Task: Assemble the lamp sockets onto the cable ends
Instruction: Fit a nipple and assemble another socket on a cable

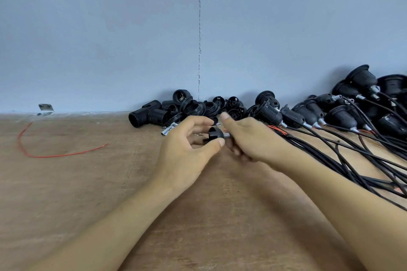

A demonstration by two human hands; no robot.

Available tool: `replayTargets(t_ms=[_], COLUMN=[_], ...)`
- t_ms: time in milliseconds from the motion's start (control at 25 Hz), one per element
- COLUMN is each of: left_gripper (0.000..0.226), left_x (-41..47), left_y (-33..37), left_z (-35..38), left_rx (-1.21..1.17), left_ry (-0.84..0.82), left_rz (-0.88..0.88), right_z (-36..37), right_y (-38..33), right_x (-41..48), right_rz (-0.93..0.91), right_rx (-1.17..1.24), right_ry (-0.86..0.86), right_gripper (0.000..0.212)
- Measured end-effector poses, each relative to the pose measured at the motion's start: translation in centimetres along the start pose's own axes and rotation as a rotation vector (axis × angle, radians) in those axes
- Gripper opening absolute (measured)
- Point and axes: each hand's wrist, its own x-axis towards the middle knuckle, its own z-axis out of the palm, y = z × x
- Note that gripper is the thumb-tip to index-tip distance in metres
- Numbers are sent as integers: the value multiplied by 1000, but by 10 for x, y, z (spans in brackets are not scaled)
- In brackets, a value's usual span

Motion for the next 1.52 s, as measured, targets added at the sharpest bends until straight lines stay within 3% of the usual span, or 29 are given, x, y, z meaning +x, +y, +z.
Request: replayTargets(t_ms=[120,240,360,520,680,840,920,960,1120,1360,1520], left_gripper=[36,36,41,44,43,46,41,36,30,38,39], left_x=[0,-1,-3,-6,-6,-7,-7,-6,-1,2,7], left_y=[-4,-6,-7,-2,-2,-1,-1,-2,-4,-8,-10], left_z=[2,3,4,5,5,8,7,7,1,-1,-8], left_rx=[64,168,246,303,291,295,275,252,201,259,258], left_ry=[-22,-74,-131,-168,-157,-125,-69,-49,-29,48,101], left_rz=[-29,-40,-41,6,53,79,35,7,-54,-74,-55], right_z=[-38,-76,-79,-54,-44,-35,-34,-35,-37,-27,-29], right_y=[1,1,-2,4,3,3,5,6,14,17,14], right_x=[6,-2,-13,-10,-13,-16,-15,-13,-7,-3,-1], right_rz=[45,203,307,187,198,172,136,125,111,-101,-205], right_rx=[-328,-595,-800,-1020,-1055,-1093,-1064,-1040,-916,-818,-642], right_ry=[164,-30,-159,70,174,195,216,210,88,7,106], right_gripper=[56,23,12,11,3,24,13,6,15,17,8])
